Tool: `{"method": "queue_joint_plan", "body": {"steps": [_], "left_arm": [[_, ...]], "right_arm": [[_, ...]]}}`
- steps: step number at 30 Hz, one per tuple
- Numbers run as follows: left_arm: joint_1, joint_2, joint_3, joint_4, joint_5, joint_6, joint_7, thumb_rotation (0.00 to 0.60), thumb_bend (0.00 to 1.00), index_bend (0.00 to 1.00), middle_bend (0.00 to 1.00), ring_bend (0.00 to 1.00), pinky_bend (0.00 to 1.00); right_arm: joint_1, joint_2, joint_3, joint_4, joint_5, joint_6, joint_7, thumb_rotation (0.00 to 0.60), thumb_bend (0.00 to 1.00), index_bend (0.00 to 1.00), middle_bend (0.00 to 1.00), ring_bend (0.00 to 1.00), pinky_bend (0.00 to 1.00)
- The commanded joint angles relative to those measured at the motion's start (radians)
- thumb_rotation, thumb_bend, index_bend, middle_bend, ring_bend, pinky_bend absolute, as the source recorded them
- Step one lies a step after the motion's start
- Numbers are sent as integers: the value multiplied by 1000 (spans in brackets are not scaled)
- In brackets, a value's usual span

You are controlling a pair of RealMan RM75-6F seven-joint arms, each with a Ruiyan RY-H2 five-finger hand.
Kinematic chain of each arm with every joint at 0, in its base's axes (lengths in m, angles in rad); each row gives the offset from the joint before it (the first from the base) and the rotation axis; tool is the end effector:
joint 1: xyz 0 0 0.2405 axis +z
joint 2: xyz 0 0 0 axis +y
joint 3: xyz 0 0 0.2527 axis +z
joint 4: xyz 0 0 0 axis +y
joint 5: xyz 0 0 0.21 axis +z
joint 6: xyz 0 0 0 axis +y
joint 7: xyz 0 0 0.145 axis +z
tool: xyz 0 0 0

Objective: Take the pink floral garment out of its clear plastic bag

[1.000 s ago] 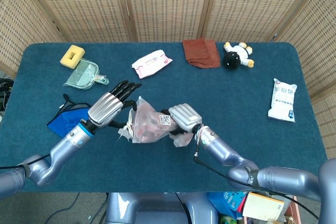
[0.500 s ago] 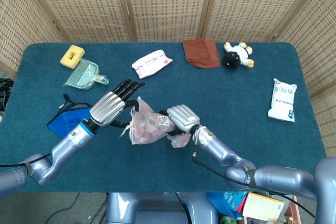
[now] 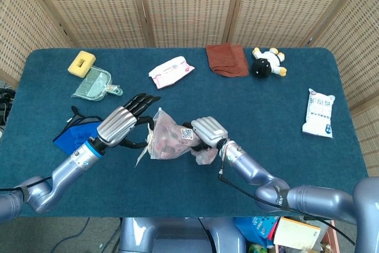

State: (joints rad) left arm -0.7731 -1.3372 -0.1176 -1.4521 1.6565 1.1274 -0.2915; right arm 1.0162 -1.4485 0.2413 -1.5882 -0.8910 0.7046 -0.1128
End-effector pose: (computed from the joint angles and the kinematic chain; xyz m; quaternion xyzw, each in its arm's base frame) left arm -0.1200 0.3427 0.0564 -0.7555 -0.3019 -0.5183 0.2637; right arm -0.0534 -0.3667 -0.0146 0.7489 -0.4753 0.3822 0.2593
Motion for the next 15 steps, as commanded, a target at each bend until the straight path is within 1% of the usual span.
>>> {"method": "queue_joint_plan", "body": {"steps": [1, 4, 8, 15], "left_arm": [[-4, -9, 7, 6, -3, -8, -2, 600, 205, 523, 0, 0, 0], [-9, -19, 8, 13, -8, -11, 1, 600, 205, 526, 0, 0, 0], [-13, -29, 2, 22, -25, -17, 31, 600, 207, 556, 0, 0, 0], [-23, -44, -7, 30, -52, -33, 46, 600, 206, 558, 0, 0, 0]], "right_arm": [[1, 3, -2, -1, 1, -1, 1, 600, 990, 550, 572, 554, 600], [1, 6, -4, -3, 2, -1, 2, 600, 990, 550, 571, 554, 600], [2, 10, -7, -5, 0, -3, 4, 600, 991, 550, 572, 554, 600], [3, 10, -11, -12, -11, -5, 9, 600, 994, 553, 574, 554, 600]]}}
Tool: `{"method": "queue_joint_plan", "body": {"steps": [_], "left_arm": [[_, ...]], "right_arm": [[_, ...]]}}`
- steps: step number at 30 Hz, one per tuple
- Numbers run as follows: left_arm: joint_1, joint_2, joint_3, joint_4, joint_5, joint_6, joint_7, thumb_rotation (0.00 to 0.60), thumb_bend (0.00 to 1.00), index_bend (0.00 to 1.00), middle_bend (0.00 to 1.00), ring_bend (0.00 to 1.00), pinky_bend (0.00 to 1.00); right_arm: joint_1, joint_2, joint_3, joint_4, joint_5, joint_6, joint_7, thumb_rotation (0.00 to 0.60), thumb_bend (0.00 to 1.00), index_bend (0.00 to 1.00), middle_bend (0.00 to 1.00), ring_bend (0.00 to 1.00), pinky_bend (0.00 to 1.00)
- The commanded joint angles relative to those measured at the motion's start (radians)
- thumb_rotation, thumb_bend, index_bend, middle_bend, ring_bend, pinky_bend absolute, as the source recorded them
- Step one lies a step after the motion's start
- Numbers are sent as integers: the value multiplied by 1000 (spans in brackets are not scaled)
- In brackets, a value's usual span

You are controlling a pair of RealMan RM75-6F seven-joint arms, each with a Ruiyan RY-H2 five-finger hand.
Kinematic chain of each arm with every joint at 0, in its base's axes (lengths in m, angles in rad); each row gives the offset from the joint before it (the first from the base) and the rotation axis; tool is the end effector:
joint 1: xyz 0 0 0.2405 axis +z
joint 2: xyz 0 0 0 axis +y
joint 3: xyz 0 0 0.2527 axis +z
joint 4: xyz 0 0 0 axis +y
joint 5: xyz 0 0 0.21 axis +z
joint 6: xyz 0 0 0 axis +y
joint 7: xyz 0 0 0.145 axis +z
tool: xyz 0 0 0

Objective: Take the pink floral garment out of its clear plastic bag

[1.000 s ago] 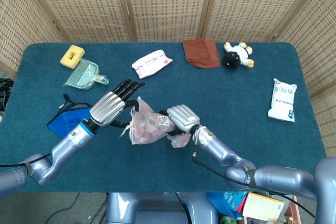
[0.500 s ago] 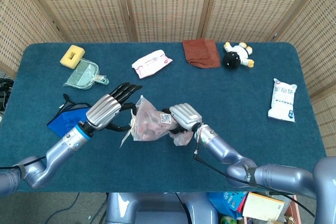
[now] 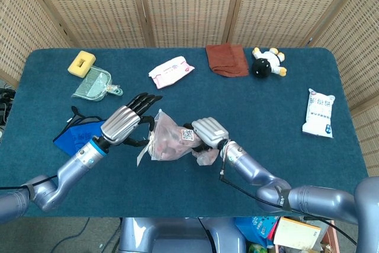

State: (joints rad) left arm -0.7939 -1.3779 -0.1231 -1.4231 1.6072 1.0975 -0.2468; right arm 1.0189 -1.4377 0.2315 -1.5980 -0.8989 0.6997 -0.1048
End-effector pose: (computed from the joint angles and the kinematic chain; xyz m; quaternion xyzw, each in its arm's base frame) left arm -0.1178 0.3503 0.0447 -0.7565 -0.3043 -0.5078 0.2779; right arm -0.0541 -0.3646 -0.0138 0.7531 -0.4737 0.3782 0.2557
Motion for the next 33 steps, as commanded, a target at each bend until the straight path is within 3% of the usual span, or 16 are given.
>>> {"method": "queue_joint_plan", "body": {"steps": [1, 33], "left_arm": [[-5, -6, -4, 2, -7, -7, 3, 600, 207, 558, 0, 0, 0], [-37, -47, -30, -14, -80, -43, 132, 600, 207, 558, 0, 0, 0]], "right_arm": [[0, -1, -1, -4, -5, 0, 2, 600, 995, 554, 574, 554, 601], [4, 31, 6, -62, -8, 16, 16, 600, 996, 555, 577, 554, 600]]}}
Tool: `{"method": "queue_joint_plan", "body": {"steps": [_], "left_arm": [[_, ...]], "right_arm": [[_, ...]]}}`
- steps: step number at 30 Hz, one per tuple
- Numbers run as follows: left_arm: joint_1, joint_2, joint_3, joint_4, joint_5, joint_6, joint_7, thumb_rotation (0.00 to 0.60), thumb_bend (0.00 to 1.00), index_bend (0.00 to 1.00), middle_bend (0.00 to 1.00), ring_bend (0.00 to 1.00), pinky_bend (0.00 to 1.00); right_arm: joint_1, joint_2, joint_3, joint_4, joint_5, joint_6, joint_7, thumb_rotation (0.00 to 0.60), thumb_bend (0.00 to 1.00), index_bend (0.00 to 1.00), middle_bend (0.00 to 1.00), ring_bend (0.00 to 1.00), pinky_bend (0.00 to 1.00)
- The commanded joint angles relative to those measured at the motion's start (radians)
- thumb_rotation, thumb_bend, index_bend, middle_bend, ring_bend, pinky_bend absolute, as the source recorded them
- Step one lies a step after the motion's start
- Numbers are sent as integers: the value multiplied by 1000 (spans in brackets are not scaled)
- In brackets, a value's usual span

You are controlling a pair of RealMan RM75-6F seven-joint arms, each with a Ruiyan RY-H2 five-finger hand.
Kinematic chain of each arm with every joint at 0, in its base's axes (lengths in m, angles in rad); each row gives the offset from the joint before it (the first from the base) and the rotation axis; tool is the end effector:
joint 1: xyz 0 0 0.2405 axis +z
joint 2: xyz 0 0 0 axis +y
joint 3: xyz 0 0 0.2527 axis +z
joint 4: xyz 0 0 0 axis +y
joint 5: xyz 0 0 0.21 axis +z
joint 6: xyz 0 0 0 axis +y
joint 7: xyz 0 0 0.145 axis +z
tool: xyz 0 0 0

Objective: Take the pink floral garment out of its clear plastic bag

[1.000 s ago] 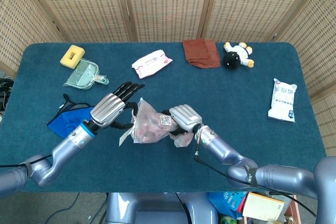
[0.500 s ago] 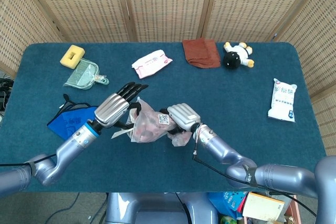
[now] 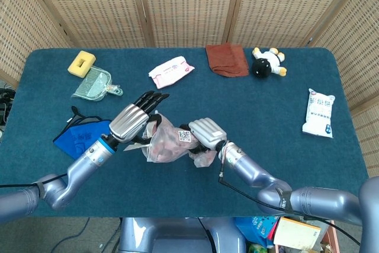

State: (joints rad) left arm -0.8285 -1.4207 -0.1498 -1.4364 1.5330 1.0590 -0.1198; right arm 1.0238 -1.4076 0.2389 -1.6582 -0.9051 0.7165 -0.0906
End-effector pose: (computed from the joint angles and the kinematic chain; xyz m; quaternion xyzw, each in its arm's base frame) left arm -0.1005 0.3557 0.0316 -0.7613 -0.2895 -0.4984 0.2968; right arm -0.0430 -0.3576 -0.0059 0.7515 -0.4738 0.3910 0.2405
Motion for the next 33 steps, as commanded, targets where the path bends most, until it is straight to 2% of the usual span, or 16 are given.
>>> {"method": "queue_joint_plan", "body": {"steps": [1, 33], "left_arm": [[-4, -6, -4, -1, -8, -6, 7, 600, 207, 557, 0, 0, 0], [-31, -74, -17, 10, -43, -25, 44, 600, 207, 546, 0, 0, 0]], "right_arm": [[-1, 1, -1, -3, -4, -1, 3, 600, 996, 555, 577, 554, 600], [11, -3, 15, -21, 18, 0, 30, 600, 1000, 559, 580, 556, 601]]}}
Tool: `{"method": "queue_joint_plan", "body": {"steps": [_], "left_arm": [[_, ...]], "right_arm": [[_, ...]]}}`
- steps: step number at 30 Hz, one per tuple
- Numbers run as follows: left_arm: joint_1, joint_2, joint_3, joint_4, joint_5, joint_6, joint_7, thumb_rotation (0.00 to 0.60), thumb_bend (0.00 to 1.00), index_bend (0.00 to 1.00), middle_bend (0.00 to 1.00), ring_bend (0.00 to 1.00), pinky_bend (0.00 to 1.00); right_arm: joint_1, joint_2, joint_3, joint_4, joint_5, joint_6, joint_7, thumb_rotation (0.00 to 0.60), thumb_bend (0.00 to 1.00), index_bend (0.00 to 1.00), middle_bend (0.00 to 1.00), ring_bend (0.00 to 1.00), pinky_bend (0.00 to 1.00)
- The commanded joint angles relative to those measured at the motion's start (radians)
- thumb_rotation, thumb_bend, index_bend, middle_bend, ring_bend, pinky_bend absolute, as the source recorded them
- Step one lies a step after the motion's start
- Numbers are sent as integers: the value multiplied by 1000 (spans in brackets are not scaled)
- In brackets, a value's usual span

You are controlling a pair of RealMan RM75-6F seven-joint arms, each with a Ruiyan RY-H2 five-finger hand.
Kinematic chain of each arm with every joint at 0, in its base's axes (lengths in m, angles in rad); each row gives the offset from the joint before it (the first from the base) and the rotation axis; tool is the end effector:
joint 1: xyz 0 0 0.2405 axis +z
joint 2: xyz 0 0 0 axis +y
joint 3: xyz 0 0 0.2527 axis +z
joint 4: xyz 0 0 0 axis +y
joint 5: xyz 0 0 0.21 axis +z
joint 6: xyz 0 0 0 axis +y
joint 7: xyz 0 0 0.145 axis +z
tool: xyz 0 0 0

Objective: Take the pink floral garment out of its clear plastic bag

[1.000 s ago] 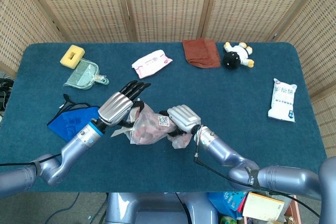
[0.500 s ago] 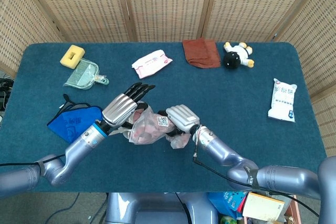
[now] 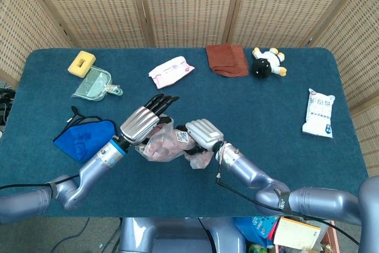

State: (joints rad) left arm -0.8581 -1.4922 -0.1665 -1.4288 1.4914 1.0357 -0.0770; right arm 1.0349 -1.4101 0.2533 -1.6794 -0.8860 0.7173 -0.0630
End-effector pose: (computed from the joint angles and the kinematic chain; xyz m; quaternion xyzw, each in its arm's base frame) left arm -0.0826 0.3539 0.0098 -0.7600 -0.2992 -0.5021 0.2843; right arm -0.0330 -0.3545 -0.0063 0.7413 -0.4903 0.4005 0.2228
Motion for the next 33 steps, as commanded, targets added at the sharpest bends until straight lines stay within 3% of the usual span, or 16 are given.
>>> {"method": "queue_joint_plan", "body": {"steps": [1, 12, 14, 18, 33], "left_arm": [[-2, -4, -1, 3, -2, -2, -1, 600, 207, 546, 0, 0, 0], [-11, -22, -5, 7, -14, -18, -61, 600, 207, 530, 0, 0, 0], [-12, -24, -7, 8, -18, -22, -65, 600, 207, 561, 0, 0, 0], [-13, -27, -15, 6, -30, -23, -73, 600, 246, 733, 0, 0, 0], [-15, -35, -29, 3, -58, -19, -13, 600, 439, 817, 0, 0, 0]], "right_arm": [[0, 0, 1, 0, -2, -1, 4, 600, 1000, 559, 580, 556, 601], [-3, 1, 2, -1, -13, -1, 17, 600, 1000, 559, 581, 556, 600], [-3, 1, -1, 1, -15, 0, 15, 600, 1000, 559, 581, 556, 600], [-4, 1, -3, 7, -9, 0, 17, 600, 1000, 559, 581, 556, 600], [-8, 10, 1, 4, -17, -6, 35, 600, 1000, 559, 580, 556, 600]]}}
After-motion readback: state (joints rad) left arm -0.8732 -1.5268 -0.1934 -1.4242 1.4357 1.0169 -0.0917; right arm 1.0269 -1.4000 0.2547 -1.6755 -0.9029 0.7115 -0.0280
